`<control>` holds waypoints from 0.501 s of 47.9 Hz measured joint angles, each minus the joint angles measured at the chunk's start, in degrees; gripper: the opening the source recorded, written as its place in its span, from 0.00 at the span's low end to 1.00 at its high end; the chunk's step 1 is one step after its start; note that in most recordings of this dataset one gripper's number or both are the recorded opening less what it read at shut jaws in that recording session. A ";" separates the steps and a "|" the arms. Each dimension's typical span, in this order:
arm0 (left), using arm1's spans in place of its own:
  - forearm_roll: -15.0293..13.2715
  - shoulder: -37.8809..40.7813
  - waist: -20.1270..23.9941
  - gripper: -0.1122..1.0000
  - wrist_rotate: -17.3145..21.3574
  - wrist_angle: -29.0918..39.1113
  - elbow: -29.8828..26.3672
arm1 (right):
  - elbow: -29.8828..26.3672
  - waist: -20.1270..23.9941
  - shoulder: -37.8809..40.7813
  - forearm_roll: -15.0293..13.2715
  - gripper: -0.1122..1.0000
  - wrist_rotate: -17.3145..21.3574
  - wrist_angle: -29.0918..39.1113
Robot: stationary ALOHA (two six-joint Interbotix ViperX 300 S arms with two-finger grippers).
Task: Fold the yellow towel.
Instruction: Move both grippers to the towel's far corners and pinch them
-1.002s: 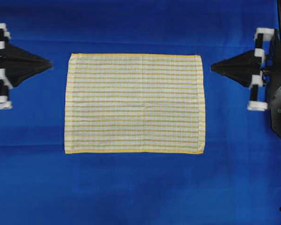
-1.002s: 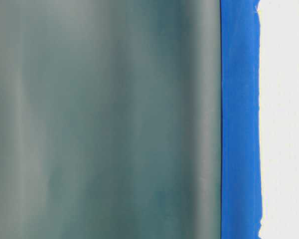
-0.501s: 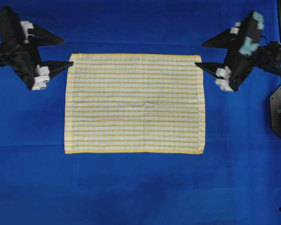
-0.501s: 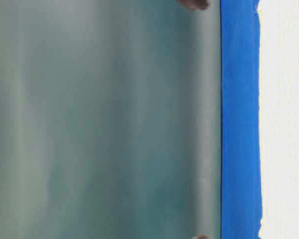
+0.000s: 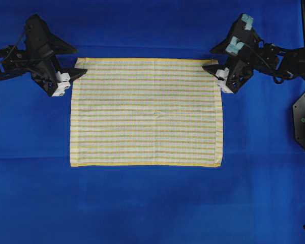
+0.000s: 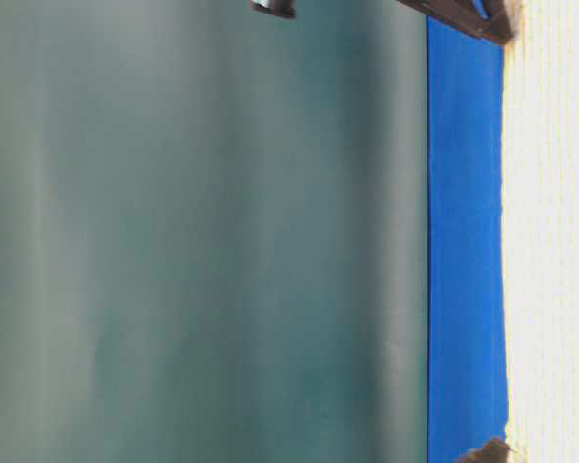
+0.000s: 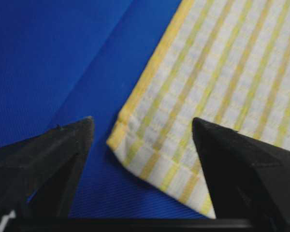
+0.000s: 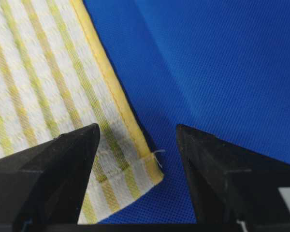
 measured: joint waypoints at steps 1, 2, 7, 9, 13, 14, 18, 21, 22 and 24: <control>-0.09 0.44 0.26 0.78 0.00 0.00 -0.09 | 0.00 -0.09 0.35 0.09 0.69 0.09 -0.09; -0.09 0.88 0.44 0.77 0.09 0.00 -0.18 | 0.00 -0.09 0.44 0.09 0.69 0.18 -0.18; -0.09 2.02 1.32 0.74 0.00 0.00 -0.26 | 0.18 -0.09 0.62 0.00 0.64 0.09 -0.35; -0.09 2.20 1.49 0.69 0.00 0.00 -0.18 | 0.35 -0.09 0.62 0.09 0.58 0.09 -0.35; -0.09 2.20 1.58 0.49 -0.18 0.26 -0.18 | 0.62 -0.09 0.62 0.00 0.40 0.00 -0.44; -0.09 2.20 1.58 0.43 -0.18 0.44 -0.18 | 0.70 -0.09 0.62 0.09 0.34 0.00 -0.44; -0.09 2.20 1.58 0.23 -0.18 1.05 -0.09 | 0.88 -0.09 0.53 0.00 0.16 0.00 -0.44; 0.00 2.20 1.49 0.11 -0.26 1.49 -0.09 | 0.97 -0.09 0.53 0.00 0.12 -0.18 -0.44; -0.09 2.20 1.41 0.10 -0.18 1.49 -0.09 | 1.05 -0.09 0.53 0.00 0.12 -0.26 -0.53; 0.00 2.20 1.32 0.10 -0.26 1.58 -0.09 | 0.97 -0.09 0.53 0.00 0.12 -0.26 -0.44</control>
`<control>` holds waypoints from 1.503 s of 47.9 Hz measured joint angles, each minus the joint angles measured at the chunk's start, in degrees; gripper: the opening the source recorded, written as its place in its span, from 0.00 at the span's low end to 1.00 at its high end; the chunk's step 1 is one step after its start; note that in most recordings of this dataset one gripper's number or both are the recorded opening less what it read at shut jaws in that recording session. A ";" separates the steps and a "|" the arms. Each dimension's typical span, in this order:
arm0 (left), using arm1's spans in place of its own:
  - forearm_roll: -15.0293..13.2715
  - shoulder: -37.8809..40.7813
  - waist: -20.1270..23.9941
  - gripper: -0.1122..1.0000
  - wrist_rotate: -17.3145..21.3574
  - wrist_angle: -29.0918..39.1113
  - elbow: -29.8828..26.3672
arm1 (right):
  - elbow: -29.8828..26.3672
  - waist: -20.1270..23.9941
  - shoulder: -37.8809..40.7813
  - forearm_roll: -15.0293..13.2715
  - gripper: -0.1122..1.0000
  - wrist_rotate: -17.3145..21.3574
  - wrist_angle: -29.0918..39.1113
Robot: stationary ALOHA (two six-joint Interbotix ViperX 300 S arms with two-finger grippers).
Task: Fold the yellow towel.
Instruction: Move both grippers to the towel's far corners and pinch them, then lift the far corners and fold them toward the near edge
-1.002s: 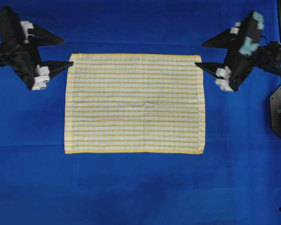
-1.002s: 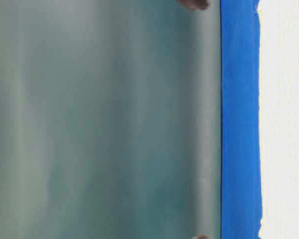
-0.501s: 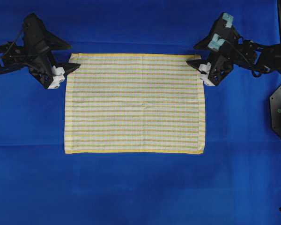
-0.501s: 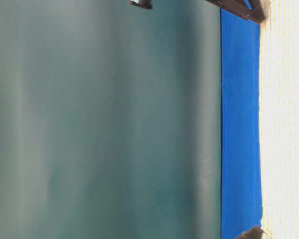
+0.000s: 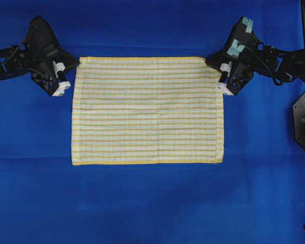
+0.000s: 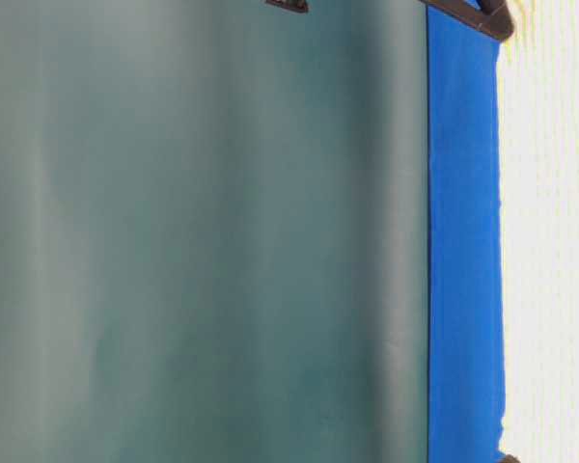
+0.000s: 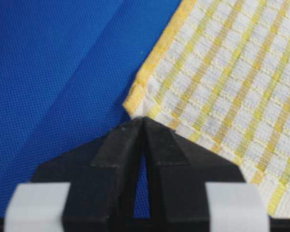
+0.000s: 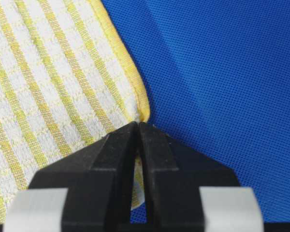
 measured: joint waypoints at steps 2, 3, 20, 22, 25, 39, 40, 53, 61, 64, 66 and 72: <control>-0.09 0.00 0.00 0.10 0.00 0.00 0.00 | 0.00 0.00 0.00 -0.09 0.12 -0.09 0.00; -0.09 0.00 -0.09 0.10 0.09 0.09 0.00 | 0.09 0.00 0.00 -0.09 0.12 0.00 -0.09; -0.09 -3.78 -0.53 0.10 0.70 2.29 -0.09 | 0.44 0.00 -4.48 -0.09 0.12 -0.18 2.20; -0.09 -5.19 -0.53 0.10 0.70 3.25 -0.18 | 0.44 0.00 -5.98 -0.09 0.12 -0.18 3.08; -0.09 -7.29 -0.53 0.10 0.79 4.75 -0.35 | 0.44 0.00 -7.91 -0.09 0.12 -0.18 4.48; 0.09 -16.35 -1.41 0.10 0.88 9.67 -0.35 | 0.70 0.09 -15.56 -0.09 0.12 -0.18 9.40; 0.00 -16.70 -1.58 0.10 0.79 9.76 -0.35 | 0.70 0.18 -15.82 -0.09 0.12 -0.18 9.49; 0.00 -17.49 -4.22 0.10 0.62 9.84 -0.09 | 1.23 1.85 -16.79 -0.09 0.12 0.18 9.76; 0.00 -17.84 -6.24 0.10 -0.09 9.93 -0.09 | 1.41 4.13 -17.58 0.00 0.12 0.62 10.55; 0.00 -18.19 -7.73 0.10 -0.26 9.93 0.00 | 1.58 5.10 -18.19 0.09 0.12 1.23 11.34; 0.00 -18.54 -8.88 0.10 -0.62 9.93 -0.09 | 1.67 5.80 -18.81 0.09 0.12 1.85 11.95; 0.00 -19.34 -13.18 0.10 -2.20 9.93 0.00 | 2.29 8.35 -21.01 0.09 0.12 3.87 13.71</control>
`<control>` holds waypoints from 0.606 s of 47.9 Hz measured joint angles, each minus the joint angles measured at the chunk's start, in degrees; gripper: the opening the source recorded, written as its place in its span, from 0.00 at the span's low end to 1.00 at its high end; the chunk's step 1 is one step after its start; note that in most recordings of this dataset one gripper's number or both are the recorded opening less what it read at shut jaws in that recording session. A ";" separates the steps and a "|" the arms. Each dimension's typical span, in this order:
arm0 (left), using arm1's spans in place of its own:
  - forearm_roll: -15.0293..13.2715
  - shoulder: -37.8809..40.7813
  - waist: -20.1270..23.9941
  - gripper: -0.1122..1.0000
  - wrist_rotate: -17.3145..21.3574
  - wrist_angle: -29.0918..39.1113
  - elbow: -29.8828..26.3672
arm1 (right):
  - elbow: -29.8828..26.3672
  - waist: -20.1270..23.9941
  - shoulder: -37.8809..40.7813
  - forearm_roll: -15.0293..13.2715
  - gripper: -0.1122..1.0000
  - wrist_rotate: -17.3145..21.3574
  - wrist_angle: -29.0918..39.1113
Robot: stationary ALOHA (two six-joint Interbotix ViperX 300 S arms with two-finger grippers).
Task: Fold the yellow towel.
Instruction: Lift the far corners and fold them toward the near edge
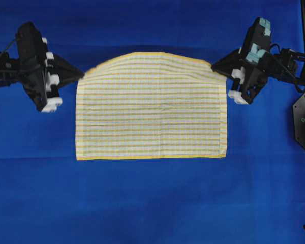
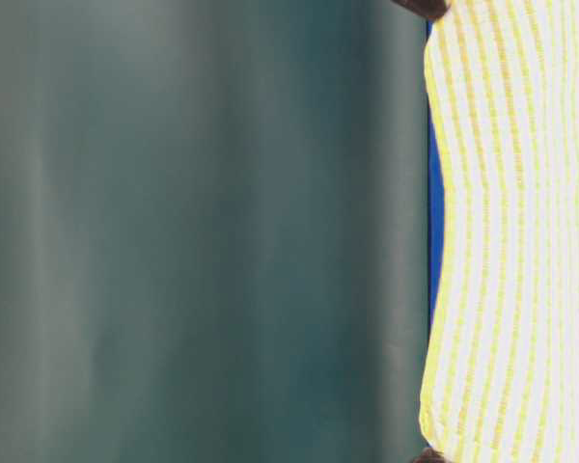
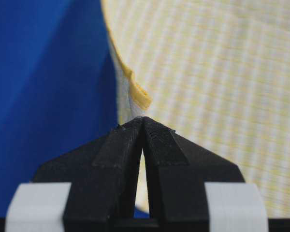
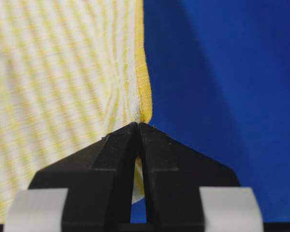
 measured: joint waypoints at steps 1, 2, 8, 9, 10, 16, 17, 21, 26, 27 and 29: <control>0.00 -0.09 -0.62 0.10 -0.26 0.00 0.00 | 0.18 0.44 -0.44 0.00 0.12 0.35 0.09; -0.09 -0.26 -1.32 0.10 -0.53 0.00 0.00 | 0.26 0.97 -0.88 0.00 0.12 0.62 0.35; -0.09 -0.97 -5.10 0.10 -2.20 0.00 0.44 | 0.97 4.66 -3.52 0.00 0.12 2.72 1.58; -0.09 -1.05 -5.63 0.10 -2.64 0.00 0.53 | 1.14 5.36 -3.96 0.00 0.12 3.16 1.76; -0.09 -1.14 -6.24 0.10 -2.99 0.09 0.53 | 1.23 6.15 -4.39 0.09 0.12 3.78 1.93; -0.09 -1.93 -9.67 0.10 -5.36 0.09 0.88 | 1.93 10.72 -6.42 0.09 0.12 6.77 3.16; -0.09 -2.02 -10.28 0.10 -5.62 0.09 0.97 | 1.93 11.43 -6.59 0.09 0.12 7.21 3.34; -0.09 -2.46 -12.92 0.10 -7.03 0.44 1.23 | 2.11 13.89 -6.86 0.09 0.12 9.14 4.22; -0.09 -2.81 -16.00 0.10 -9.49 0.88 1.32 | 2.11 17.58 -6.94 0.09 0.12 11.25 5.54; -0.09 -2.81 -16.52 0.10 -9.84 0.97 1.32 | 2.11 18.11 -6.94 0.09 0.12 11.60 5.71; -0.09 -2.81 -17.67 0.10 -10.81 1.23 1.41 | 2.11 19.25 -6.94 0.09 0.12 12.13 5.80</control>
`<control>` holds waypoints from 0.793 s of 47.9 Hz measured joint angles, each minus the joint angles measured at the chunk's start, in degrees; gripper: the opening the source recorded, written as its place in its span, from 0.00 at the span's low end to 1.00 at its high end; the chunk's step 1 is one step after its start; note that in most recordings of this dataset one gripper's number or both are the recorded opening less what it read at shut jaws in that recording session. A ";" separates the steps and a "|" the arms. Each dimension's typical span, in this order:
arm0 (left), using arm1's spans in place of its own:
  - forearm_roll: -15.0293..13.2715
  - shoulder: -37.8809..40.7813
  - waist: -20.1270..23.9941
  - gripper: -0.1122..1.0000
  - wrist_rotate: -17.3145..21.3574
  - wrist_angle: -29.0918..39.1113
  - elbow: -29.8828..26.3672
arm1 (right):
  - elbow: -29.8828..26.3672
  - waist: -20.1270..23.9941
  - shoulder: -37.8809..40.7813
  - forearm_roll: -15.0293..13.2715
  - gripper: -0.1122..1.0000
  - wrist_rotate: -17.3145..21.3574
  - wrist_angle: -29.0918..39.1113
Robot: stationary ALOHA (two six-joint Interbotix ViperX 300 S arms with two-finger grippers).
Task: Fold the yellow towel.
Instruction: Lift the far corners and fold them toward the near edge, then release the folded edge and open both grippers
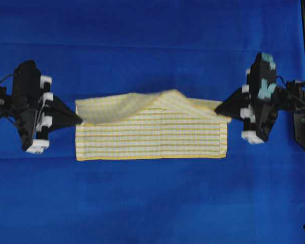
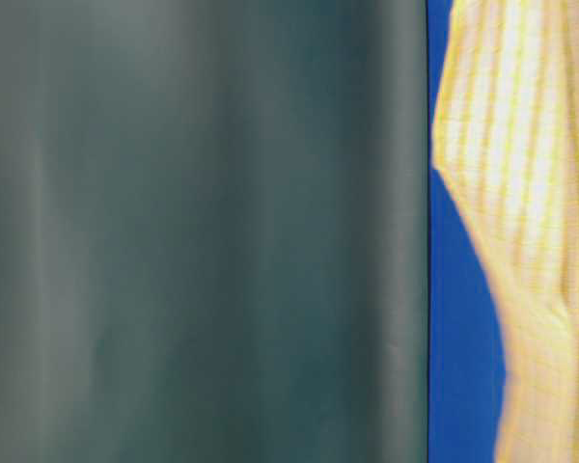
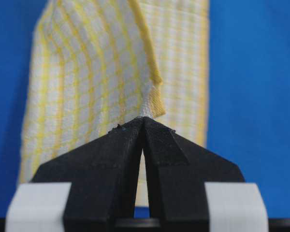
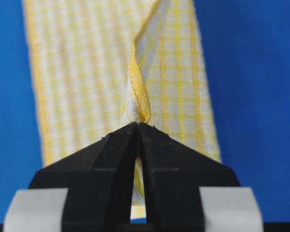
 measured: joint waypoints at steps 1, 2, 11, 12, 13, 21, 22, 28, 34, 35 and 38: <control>0.00 0.00 -0.53 0.10 -0.44 0.18 0.00 | 0.00 0.53 0.00 0.00 0.12 0.26 0.09; 0.00 0.00 -0.97 0.10 -0.62 0.26 0.00 | 0.00 1.14 0.00 0.00 0.12 0.70 0.09; -0.09 0.00 -2.90 0.10 -2.90 1.05 0.09 | 0.00 4.22 0.26 0.00 0.12 1.58 0.18; -0.09 0.00 -2.81 0.10 -2.90 1.05 0.18 | 0.00 4.39 0.35 0.00 0.12 1.58 0.18; 0.00 0.00 -2.90 0.10 -2.90 1.14 0.09 | 0.00 4.48 0.44 0.00 0.12 1.58 0.18; -0.09 0.09 -2.90 0.10 -2.99 1.49 0.09 | -0.26 5.27 2.29 0.09 0.12 1.67 0.26; 0.00 0.18 -2.90 0.10 -2.99 1.58 0.18 | -0.35 5.36 2.55 0.00 0.12 1.58 0.35; -0.09 0.79 -2.90 0.10 -3.08 2.55 0.18 | -1.23 5.89 4.66 0.00 0.12 1.67 0.79; 0.00 2.64 -2.90 0.10 -3.16 3.08 0.18 | -1.93 6.77 6.94 0.00 0.12 1.67 0.97; 0.00 2.99 -2.90 0.10 -3.16 3.08 0.09 | -2.02 7.03 7.38 0.00 0.12 1.67 0.88; -0.09 4.13 -2.90 0.10 -3.16 3.08 0.18 | -2.29 7.73 8.70 0.00 0.12 1.67 0.88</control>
